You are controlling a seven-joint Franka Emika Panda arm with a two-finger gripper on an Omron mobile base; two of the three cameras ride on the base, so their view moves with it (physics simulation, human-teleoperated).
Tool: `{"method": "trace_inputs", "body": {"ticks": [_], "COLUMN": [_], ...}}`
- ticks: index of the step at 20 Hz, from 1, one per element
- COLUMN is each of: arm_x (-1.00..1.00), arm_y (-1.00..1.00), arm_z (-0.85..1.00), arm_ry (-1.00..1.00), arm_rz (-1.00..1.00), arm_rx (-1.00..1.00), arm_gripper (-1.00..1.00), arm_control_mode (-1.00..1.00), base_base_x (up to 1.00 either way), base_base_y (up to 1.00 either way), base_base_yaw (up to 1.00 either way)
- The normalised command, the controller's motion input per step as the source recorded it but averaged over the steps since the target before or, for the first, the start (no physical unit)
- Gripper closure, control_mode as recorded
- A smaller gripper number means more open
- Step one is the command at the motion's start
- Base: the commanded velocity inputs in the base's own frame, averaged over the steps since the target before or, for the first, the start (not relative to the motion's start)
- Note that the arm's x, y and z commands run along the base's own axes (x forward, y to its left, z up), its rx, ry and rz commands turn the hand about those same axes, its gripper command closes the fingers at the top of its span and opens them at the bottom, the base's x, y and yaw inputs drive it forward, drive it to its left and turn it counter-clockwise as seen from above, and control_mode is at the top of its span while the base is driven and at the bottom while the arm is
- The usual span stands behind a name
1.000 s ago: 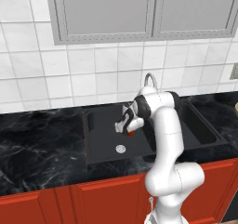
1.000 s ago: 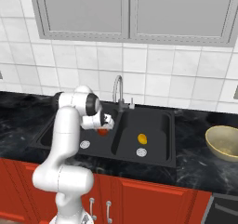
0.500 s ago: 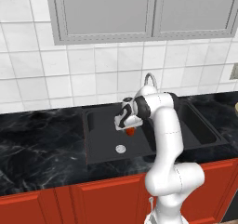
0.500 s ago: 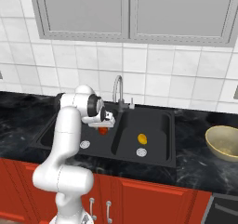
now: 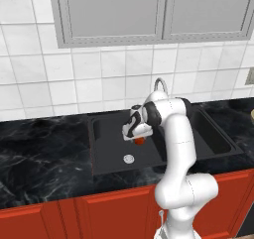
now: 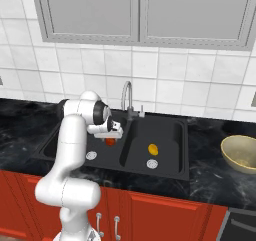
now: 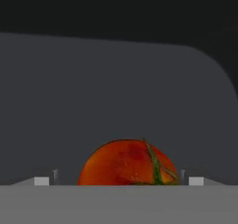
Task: Remove the mango and tomato from the sink. Then move the bowl and cup from the counter to the sink for washing.
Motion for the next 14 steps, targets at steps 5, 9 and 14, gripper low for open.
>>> {"method": "trace_inputs", "body": {"ticks": [5,9,14], "arm_x": [-0.13,-0.10,-0.15], "arm_y": [0.00,0.00,0.00], "arm_z": [-0.19,-0.21,-0.22], "arm_ry": [0.00,0.00,0.01], "arm_rz": [-0.04,-0.04,-0.06], "arm_rx": [0.00,0.00,0.00], "arm_gripper": [-1.00,-1.00,1.00], "arm_control_mode": [-1.00,-1.00,-1.00], "base_base_x": [0.00,0.00,0.00], "base_base_y": [0.00,0.00,0.00], "base_base_yaw": [0.00,0.00,0.00]}}
